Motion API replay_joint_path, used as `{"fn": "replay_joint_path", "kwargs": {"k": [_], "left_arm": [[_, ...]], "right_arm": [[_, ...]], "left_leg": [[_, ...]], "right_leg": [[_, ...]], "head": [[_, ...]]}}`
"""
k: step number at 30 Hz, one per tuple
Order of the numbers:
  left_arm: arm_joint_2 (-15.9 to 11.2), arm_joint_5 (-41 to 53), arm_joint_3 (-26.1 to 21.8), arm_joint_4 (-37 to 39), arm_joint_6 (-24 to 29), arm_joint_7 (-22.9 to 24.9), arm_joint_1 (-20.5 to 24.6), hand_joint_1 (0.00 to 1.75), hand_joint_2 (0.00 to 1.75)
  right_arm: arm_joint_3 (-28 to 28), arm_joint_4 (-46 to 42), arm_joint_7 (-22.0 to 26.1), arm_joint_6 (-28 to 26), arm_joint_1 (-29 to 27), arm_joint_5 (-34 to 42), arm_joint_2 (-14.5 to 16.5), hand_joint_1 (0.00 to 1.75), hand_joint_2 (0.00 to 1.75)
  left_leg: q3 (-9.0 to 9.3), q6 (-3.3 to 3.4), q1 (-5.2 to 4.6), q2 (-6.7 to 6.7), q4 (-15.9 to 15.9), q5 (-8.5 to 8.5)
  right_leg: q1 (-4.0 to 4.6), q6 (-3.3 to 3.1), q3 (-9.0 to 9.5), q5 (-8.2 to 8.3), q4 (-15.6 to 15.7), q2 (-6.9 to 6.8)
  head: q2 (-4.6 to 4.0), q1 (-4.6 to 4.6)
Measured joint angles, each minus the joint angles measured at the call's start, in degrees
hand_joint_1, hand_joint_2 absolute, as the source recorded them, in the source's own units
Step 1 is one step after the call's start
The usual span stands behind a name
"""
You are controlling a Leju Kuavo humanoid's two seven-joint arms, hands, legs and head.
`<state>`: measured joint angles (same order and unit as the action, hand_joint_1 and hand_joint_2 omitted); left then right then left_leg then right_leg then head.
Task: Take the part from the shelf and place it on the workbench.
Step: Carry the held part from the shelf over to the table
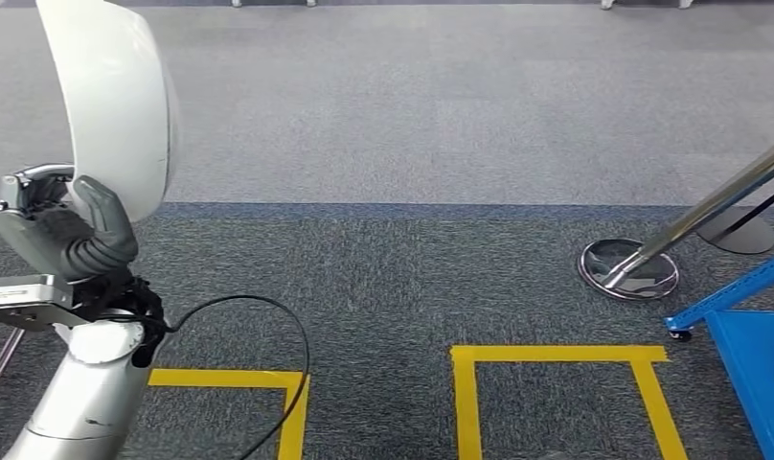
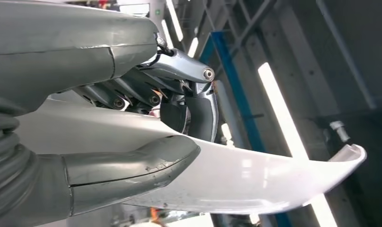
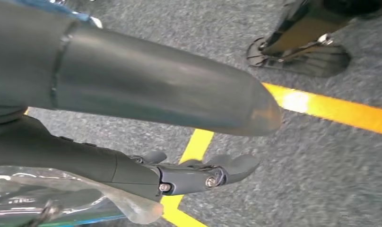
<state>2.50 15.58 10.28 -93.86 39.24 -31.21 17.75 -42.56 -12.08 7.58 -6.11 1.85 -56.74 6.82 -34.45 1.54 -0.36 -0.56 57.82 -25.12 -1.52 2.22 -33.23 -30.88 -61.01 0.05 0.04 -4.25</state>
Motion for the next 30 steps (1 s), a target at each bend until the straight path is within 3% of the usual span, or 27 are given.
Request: {"fn": "replay_joint_path", "kwargs": {"k": [3, 4, 5, 6, 8, 10, 13, 15, 16, 18, 19, 20, 21, 23, 24, 26, 28, 30], "left_arm": [[-0.1, -0.7, 0.1, -0.2, 0.1, -0.1, -0.2, 1.75, 1.75], [-0.1, -1.0, 0.1, -0.2, 0.2, -0.2, -0.4, 1.75, 1.75], [-0.1, -1.1, 0.1, -0.2, 0.2, -0.2, -0.6, 1.75, 1.75], [-0.2, -1.2, 0.1, -0.2, 0.2, -0.2, -0.7, 1.75, 1.75], [-0.2, -1.3, 0.1, -0.2, 0.2, -0.3, -0.8, 1.75, 1.75], [-0.2, -1.3, 0.2, -0.2, 0.2, -0.4, -0.8, 1.75, 1.75], [-0.3, -1.4, 0.4, -0.3, 0.2, -0.6, -0.8, 1.75, 1.75], [-0.3, -1.4, 0.5, -0.3, 0.2, -0.7, -0.7, 1.75, 1.75], [-0.4, -1.4, 0.6, -0.4, 0.2, -0.7, -0.7, 1.75, 1.75], [-0.6, -1.4, 0.6, -0.4, 0.3, -0.8, -0.8, 1.75, 1.75], [-0.6, -1.4, 0.7, -0.4, 0.3, -0.8, -0.9, 1.75, 1.75], [-0.7, -1.4, 0.7, -0.4, 0.3, -0.8, -1.0, 1.75, 1.75], [-0.7, -1.5, 0.7, -0.4, 0.4, -0.8, -1.1, 1.75, 1.75], [-0.7, -1.5, 0.7, -0.4, 0.4, -0.8, -1.1, 1.75, 1.75], [-0.8, -1.5, 0.7, -0.4, 0.5, -0.8, -1.2, 1.75, 1.75], [-0.8, -1.6, 0.8, -0.5, 0.5, -0.9, -1.1, 1.75, 1.75], [-0.9, -1.6, 0.9, -0.5, 0.6, -0.9, -0.9, 1.75, 1.75], [-0.9, -1.6, 0.9, -0.7, 0.6, -0.9, -0.8, 1.75, 1.75]], "right_arm": [[0.0, 0.0, 0.2, 0.0, -0.1, -0.2, 0.0, 0.0, 0.0], [0.0, 0.0, 0.2, 0.0, -0.2, -0.3, 0.0, 0.0, 0.0], [0.0, 0.0, 0.3, 0.0, -0.2, -0.4, 0.0, 0.0, 0.0], [0.0, 0.0, 0.3, 0.0, -0.3, -0.5, 0.0, 0.0, 0.0], [0.0, 0.0, 0.3, 0.0, -0.2, -0.6, 0.0, 0.0, 0.0], [0.0, 0.0, 0.5, 0.0, -0.1, -0.6, 0.0, 0.0, 0.0], [0.0, 0.0, 0.5, 0.0, -0.2, -0.8, 0.0, 0.0, 0.0], [0.0, 0.0, 0.6, 0.1, -0.2, -0.9, 0.1, 0.0, 0.0], [0.0, 0.0, 0.6, 0.1, -0.2, -0.9, 0.1, 0.0, 0.0], [0.0, 0.0, 0.6, 0.1, -0.2, -0.9, 0.1, 0.0, 0.0], [0.0, 0.0, 0.6, 0.1, -0.2, -0.9, 0.1, 0.0, 0.0], [0.0, 0.0, 0.6, 0.1, -0.2, -0.9, 0.1, 0.0, 0.0], [0.0, 0.0, 0.6, 0.1, -0.3, -1.0, 0.1, 0.0, 0.0], [0.0, 0.0, 0.6, 0.1, -0.4, -1.0, 0.1, 0.0, 0.0], [0.0, 0.0, 0.7, 0.1, -0.4, -1.1, 0.1, 0.0, 0.0], [0.0, 0.0, 0.7, 0.1, -0.3, -1.1, 0.1, 0.0, 0.0], [-0.1, 0.0, 0.7, 0.1, -0.1, -1.1, 0.2, 0.0, 0.0], [0.0, 0.0, 0.7, 0.1, 0.0, -1.1, 0.2, 0.0, 0.0]], "left_leg": [[0.55, 0.74, -0.04, 0.05, -0.3, -0.19], [0.64, 0.84, -0.12, 0.01, -0.3, -0.33], [0.78, 0.87, -0.17, -0.06, -0.2, -0.49], [1.0, 0.79, -0.17, -0.14, -0.2, -0.71], [1.46, 0.38, -0.16, -0.27, 0.2, -1.4], [1.52, -0.21, -0.3, -0.32, 0.9, -2.16], [1.53, -0.95, -0.29, -0.3, 1.0, -2.71], [0.86, -1.57, -0.17, -0.13, 2.9, -3.81], [-0.38, -1.88, -0.07, -0.05, 5.4, -4.94], [-4.57, -2.32, 0.22, 0.02, 13.2, -7.67], [-6.57, -2.43, 0.37, 0.02, 16.3, -8.25], [-7.81, -2.47, 0.48, 0.03, 17.7, -7.74], [-7.95, -2.41, 0.55, 0.03, 16.8, -6.0], [-5.81, -2.03, 0.57, 0.06, 10.1, -0.84], [-4.47, -1.77, 0.42, 0.09, 6.8, 0.82], [-2.5, -1.19, -0.04, 0.14, 2.7, 0.98], [-1.42, -0.55, -0.37, 0.02, 1.3, -0.08], [-0.23, 0.15, -0.23, -0.1, 0.7, -0.47]], "right_leg": [[0.08, 0.13, -5.88, -3.94, -10.3, 0.01], [0.08, 0.2, -7.71, -4.35, -12.9, 0.0], [0.08, 0.24, -8.64, -3.65, -13.6, 0.0], [0.08, 0.22, -8.37, -1.88, -12.0, -0.01], [0.11, 0.15, -5.42, 2.46, -4.8, 0.0], [0.2, -0.16, -2.75, 4.01, 0.4, 0.08], [0.35, -0.99, -1.87, 3.47, 1.5, 0.15], [0.2, -1.62, -1.24, 3.26, 1.8, 0.12], [0.11, -1.91, -0.84, 3.09, 1.9, 0.09], [0.17, -2.27, -0.15, 2.5, 2.0, 0.05], [0.21, -2.3, 0.22, 2.16, 2.0, 0.05], [0.24, -2.27, 0.67, 1.77, 2.0, 0.07], [0.25, -2.21, 1.24, 1.35, 2.0, 0.1], [0.2, -1.94, 2.45, 0.38, 2.0, 0.15], [0.26, -1.64, 2.95, -0.1, 2.1, 0.16], [0.17, -0.84, 3.45, -0.65, 2.3, 0.12], [-0.03, -0.08, 3.96, -0.59, 2.4, -0.07], [0.01, 0.24, 3.32, -1.18, 0.0, -0.26]], "head": [[0.0, 0.1], [0.0, 0.08], [0.0, 0.09], [0.0, 0.1], [0.0, 0.11], [0.0, 0.09], [0.0, 0.09], [0.0, -0.07], [0.0, -0.15], [0.0, -0.26], [0.0, -0.25], [0.0, -0.26], [0.0, -0.27], [0.0, -0.26], [0.0, -0.24], [0.0, -0.2], [0.0, -0.26], [0.0, -0.18]]}}
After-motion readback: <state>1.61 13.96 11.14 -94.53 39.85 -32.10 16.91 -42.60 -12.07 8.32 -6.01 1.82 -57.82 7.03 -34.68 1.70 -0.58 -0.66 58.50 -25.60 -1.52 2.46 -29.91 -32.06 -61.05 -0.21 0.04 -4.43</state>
